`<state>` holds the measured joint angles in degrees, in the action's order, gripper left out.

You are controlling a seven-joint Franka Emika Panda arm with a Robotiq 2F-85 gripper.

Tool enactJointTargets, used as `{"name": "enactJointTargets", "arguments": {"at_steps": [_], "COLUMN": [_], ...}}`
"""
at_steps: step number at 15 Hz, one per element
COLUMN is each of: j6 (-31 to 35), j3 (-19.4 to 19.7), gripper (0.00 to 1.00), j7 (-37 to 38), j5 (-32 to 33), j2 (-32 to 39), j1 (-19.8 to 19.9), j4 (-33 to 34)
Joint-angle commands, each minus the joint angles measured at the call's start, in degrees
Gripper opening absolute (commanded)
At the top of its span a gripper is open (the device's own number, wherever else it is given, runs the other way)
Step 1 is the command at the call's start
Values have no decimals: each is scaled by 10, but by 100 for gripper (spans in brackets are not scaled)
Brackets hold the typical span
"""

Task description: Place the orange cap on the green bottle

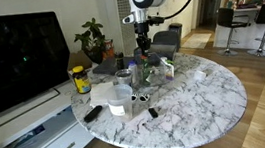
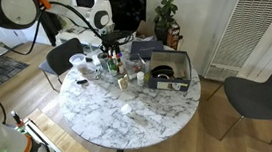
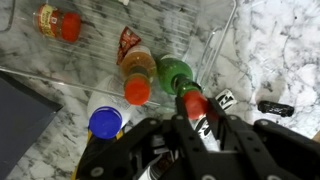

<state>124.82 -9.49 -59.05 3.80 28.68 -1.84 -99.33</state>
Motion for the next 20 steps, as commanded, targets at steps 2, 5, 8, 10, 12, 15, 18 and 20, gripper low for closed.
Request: {"name": "enactJointTargets", "arguments": {"at_steps": [2,5,8,10,12,15,18,20], "j6": [-21,-22,-18,-14,-14,-13,-34,-47], "j3": [-5,-4,-4,-4,-3,-3,-3,-1], "gripper": [7,7,7,7,7,7,7,7], "j7": [-11,-10,-9,-5,-1,24,79,121], "j5": [-11,-9,-10,-10,-12,-27,-59,-76], "j2": [5,8,16,22,28,34,40,43], "j1": [5,4,3,3,3,4,5,4], "j4": [5,7,11,15,21,29,39,46]}}
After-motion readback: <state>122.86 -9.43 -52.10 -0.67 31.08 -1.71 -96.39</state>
